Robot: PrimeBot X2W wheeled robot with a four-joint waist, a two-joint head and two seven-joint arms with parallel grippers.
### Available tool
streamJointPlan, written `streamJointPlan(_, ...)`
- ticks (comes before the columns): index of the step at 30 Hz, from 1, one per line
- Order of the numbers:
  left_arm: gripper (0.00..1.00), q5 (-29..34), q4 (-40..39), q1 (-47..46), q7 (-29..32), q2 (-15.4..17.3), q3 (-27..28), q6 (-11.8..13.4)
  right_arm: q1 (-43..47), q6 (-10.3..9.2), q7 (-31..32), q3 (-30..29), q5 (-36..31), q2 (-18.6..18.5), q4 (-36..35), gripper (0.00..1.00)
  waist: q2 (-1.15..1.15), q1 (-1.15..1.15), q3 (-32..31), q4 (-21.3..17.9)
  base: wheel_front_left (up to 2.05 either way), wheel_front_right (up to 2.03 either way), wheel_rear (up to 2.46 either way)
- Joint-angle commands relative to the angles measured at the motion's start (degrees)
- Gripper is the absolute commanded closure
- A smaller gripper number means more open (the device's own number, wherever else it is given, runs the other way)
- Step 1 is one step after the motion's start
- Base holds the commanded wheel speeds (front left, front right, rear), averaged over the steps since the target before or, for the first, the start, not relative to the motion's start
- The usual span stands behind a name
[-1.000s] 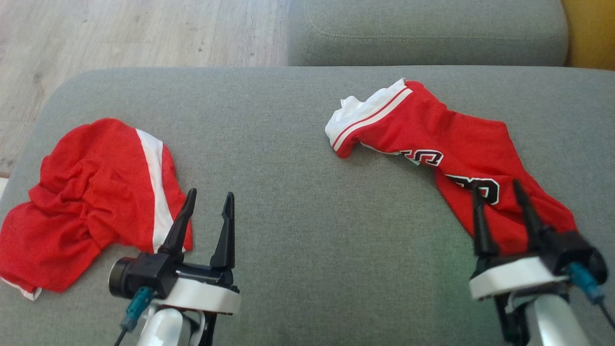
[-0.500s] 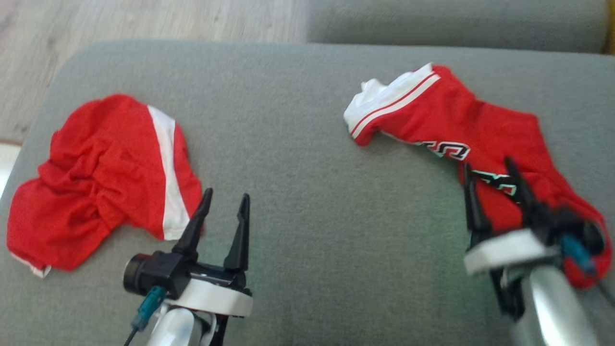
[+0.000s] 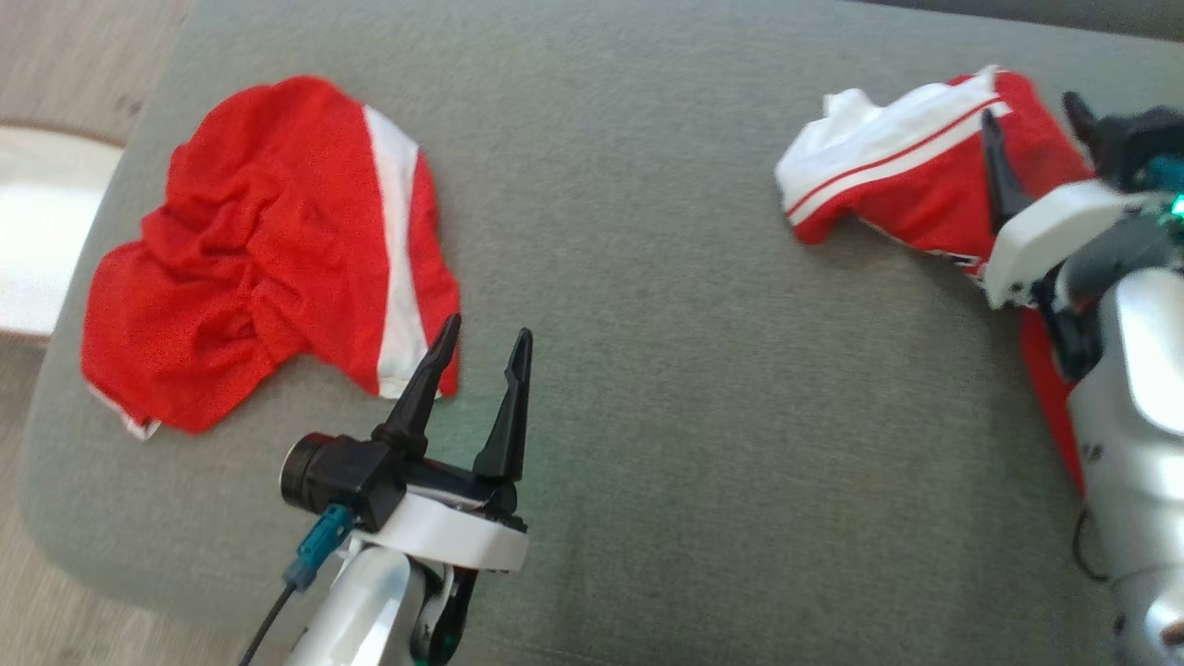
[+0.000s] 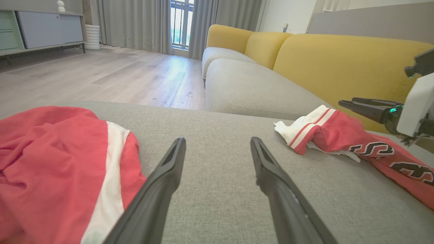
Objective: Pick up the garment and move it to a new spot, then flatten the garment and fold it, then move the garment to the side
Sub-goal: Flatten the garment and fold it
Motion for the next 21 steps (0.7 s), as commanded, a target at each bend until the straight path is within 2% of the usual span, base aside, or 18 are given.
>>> streamJointPlan(1, 0.0, -0.6, -1.58, -2.32, -0.53, 0.11, 0.99, 0.42, -3.76, -0.04, 0.84, 2.3, 1.24, -1.5, 1.68, 0.0, 0.0, -0.01, 1.72, 2.12, 0.0, 0.0, 0.0)
streamJointPlan(9, 0.0, -1.43, -1.38, -2.94, -0.53, 0.11, -0.06, 0.95, -10.14, -0.04, 2.82, 8.35, 6.03, -4.97, 11.58, 0.0, 0.0, -0.01, 2.68, 3.43, 0.0, 0.0, 0.0)
streamJointPlan(10, 0.0, -1.41, -1.22, -3.01, -0.53, 0.11, -0.15, 0.95, -10.71, -0.04, 3.07, 9.45, 6.9, -5.24, 12.53, 0.46, 0.0, -0.01, 2.7, 3.46, 0.0, 0.0, 0.0)
streamJointPlan(11, 0.0, -1.37, -1.09, -3.09, -0.53, 0.11, -0.23, 0.96, -11.18, -0.04, 2.96, 10.54, 7.75, -5.53, 13.24, 1.0, 0.0, -0.01, 2.67, 3.46, 0.0, 0.0, 0.0)
streamJointPlan(17, 0.0, -1.11, -0.58, -3.08, -0.54, 0.1, -0.33, 1.16, -12.35, -0.04, -1.37, 16.47, 13.51, -5.56, 14.41, 1.0, 0.0, -0.01, 1.3, 2.45, 0.0, 0.0, 0.0)
streamJointPlan(21, 0.0, -0.3, -0.25, -2.55, -0.54, 0.1, 0.61, 1.14, -11.41, -0.04, -7.5, 23.57, 17.61, -3.89, 10.46, 1.0, 0.0, -0.01, -0.94, 0.71, 0.0, 0.0, 0.0)
